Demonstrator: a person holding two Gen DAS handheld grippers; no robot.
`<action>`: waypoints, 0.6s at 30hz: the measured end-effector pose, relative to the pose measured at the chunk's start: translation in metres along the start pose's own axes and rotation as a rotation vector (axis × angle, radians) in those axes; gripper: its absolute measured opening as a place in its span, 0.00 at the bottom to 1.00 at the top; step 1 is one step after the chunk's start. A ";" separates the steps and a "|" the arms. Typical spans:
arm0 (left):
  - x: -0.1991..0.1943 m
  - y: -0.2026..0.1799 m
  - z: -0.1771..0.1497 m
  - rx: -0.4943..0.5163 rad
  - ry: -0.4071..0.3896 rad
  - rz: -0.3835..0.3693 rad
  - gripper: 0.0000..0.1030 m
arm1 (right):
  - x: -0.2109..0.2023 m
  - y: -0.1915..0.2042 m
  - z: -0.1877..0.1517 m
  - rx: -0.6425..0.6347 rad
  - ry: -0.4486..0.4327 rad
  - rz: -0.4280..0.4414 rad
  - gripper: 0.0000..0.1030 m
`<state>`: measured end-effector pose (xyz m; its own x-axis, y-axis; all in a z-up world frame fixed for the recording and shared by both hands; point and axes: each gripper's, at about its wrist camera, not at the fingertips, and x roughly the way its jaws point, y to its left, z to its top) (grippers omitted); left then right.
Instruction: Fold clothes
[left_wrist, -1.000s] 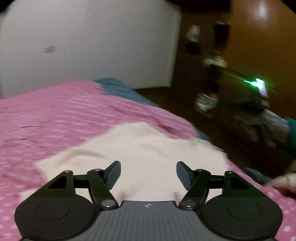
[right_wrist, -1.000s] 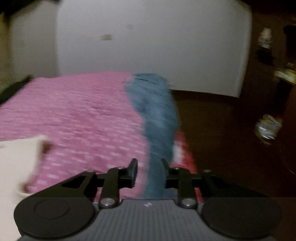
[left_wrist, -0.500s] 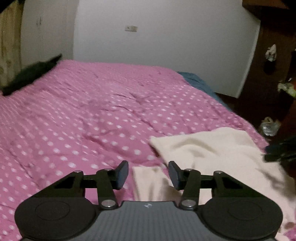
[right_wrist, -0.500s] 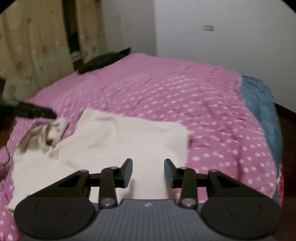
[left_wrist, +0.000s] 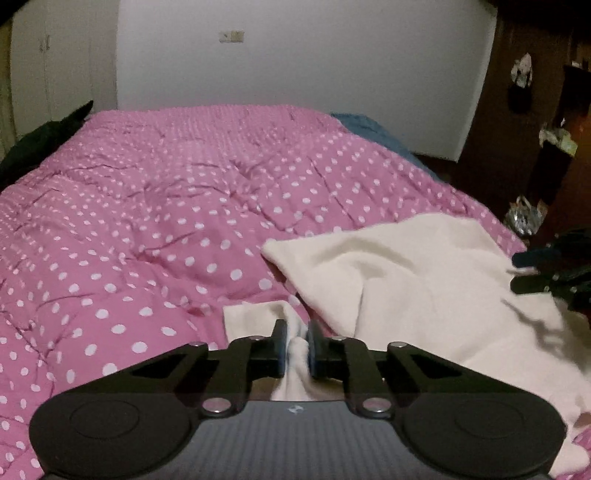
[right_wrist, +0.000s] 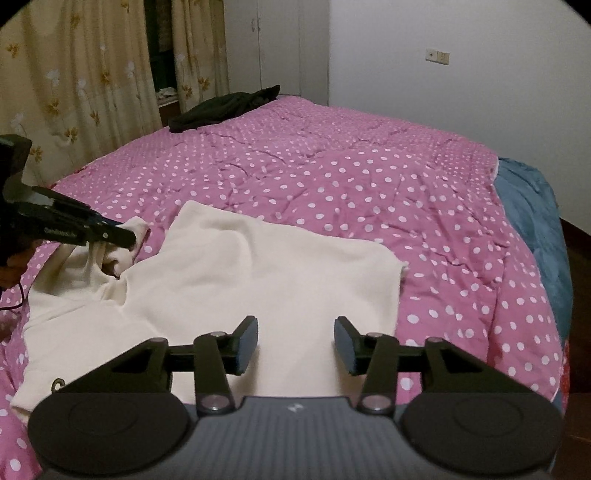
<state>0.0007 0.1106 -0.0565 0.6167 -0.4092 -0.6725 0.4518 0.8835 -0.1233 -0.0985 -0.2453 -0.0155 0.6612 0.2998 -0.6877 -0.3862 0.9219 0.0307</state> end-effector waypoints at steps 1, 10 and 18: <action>-0.006 0.000 0.001 -0.002 -0.019 0.008 0.11 | 0.000 0.000 0.000 -0.002 -0.002 -0.001 0.46; -0.094 0.007 -0.009 -0.130 -0.319 0.131 0.13 | 0.003 0.006 0.002 -0.020 -0.012 0.025 0.48; -0.099 0.051 -0.046 -0.226 -0.169 0.394 0.25 | 0.008 0.010 0.001 -0.036 0.003 0.049 0.51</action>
<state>-0.0670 0.2062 -0.0294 0.8174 -0.0482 -0.5740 0.0229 0.9984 -0.0514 -0.0962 -0.2332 -0.0202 0.6393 0.3438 -0.6878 -0.4410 0.8967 0.0383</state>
